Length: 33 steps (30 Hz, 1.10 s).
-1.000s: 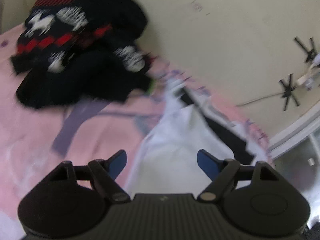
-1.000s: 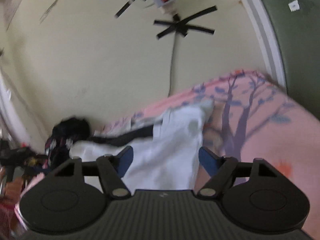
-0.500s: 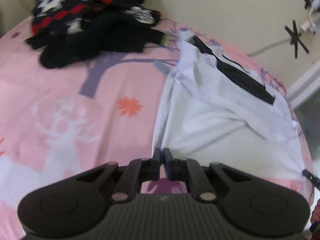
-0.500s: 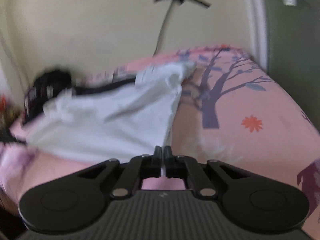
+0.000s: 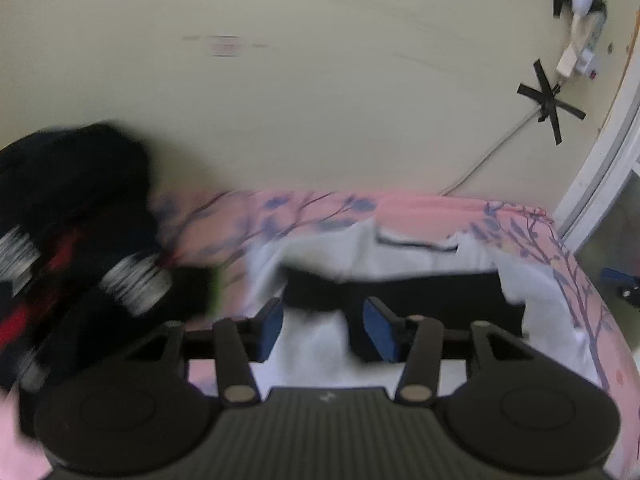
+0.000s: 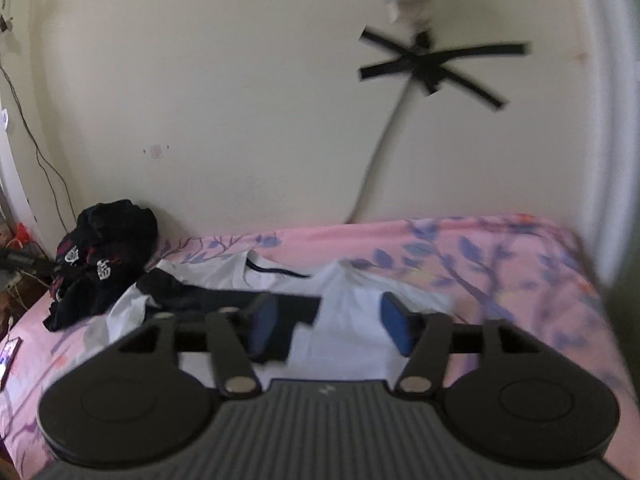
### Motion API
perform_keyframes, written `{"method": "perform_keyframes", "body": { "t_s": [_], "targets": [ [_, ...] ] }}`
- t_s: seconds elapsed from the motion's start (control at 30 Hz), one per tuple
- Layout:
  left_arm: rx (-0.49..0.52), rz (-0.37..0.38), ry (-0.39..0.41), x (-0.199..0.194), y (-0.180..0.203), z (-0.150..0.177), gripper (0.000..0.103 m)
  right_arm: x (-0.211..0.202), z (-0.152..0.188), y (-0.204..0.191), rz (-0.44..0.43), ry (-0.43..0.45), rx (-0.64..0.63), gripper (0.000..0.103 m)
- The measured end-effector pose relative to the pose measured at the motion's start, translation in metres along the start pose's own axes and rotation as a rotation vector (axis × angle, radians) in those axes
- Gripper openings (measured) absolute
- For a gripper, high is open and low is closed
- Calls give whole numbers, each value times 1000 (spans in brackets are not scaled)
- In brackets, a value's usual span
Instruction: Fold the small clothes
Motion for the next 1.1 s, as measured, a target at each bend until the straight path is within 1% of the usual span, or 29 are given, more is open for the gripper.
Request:
{"method": "perform_keyframes", "body": {
  "t_s": [0.07, 0.1, 0.17, 0.2, 0.23, 0.27, 0.3, 0.33, 0.4, 0.47, 0.53, 0.6, 0.63, 0.67, 0.7, 0.77, 0.8, 0.9, 0.97, 1.0, 1.03, 1.1],
  "targets": [
    [7, 9, -43, 47, 8, -26, 45, 39, -13, -1, 18, -40, -3, 73],
    [9, 9, -62, 71, 11, -36, 45, 60, -19, 1, 44, -51, -7, 76],
    [23, -4, -102, 119, 16, -55, 46, 98, -27, 6, 77, -76, -3, 77],
    [27, -11, -115, 135, 17, -58, 46, 117, -30, 9, 81, -94, 0, 77],
    [25, -16, -126, 154, 18, -63, 48, 134, -32, 12, 87, -112, -2, 77],
    [16, -11, -130, 168, 18, -66, 51, 146, -32, 13, 92, -127, -6, 77],
    [3, 4, -131, 178, 18, -67, 55, 159, -31, 14, 90, -148, -12, 77],
    [-8, 18, -134, 189, 19, -67, 56, 167, -29, 14, 85, -163, -19, 77],
    [-9, 29, -144, 204, 20, -66, 57, 183, -24, 15, 91, -186, -41, 77],
    [11, 29, -155, 215, 22, -64, 57, 195, -22, 19, 101, -205, -48, 77],
    [36, 31, -152, 220, 25, -61, 55, 206, -20, 22, 97, -226, -40, 74],
    [61, 30, -146, 223, 27, -58, 50, 212, -17, 20, 90, -230, -51, 73],
    [74, 24, -144, 223, 28, -56, 48, 213, -16, 18, 90, -230, -67, 69],
    [91, 6, -136, 221, 28, -55, 37, 213, -15, 15, 85, -231, -82, 51],
    [109, -4, -133, 221, 29, -54, 24, 211, -14, 11, 79, -232, -95, 18],
    [121, -6, -129, 216, 31, -53, 13, 207, -12, 6, 94, -225, -115, 13],
    [128, -27, -129, 215, 31, -52, 12, 205, -11, 3, 102, -215, -134, 9],
    [188, -104, -105, 212, 36, -45, 12, 204, -4, 2, 130, -180, -147, 9],
    [248, -163, -54, 211, 43, -39, 12, 204, 2, 2, 129, -122, -167, 9],
    [277, -197, -23, 210, 47, -36, 12, 203, 2, 2, 131, -109, -164, 9],
    [310, -229, -10, 209, 52, -33, 12, 202, 1, 3, 133, -107, -152, 9],
    [316, -246, -12, 210, 53, -34, 12, 203, -1, 4, 132, -107, -142, 9]
  ]
}}
Point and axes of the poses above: each gripper's, at about its wrist camera, not at the fingertips, and x roughly the way its jaws point, y to its right, z to its underside, the point moved 7 cm from there along x, roughly the way its jaws point, and after that the axes turned 15 degrees about x, right-handed, at the moved point
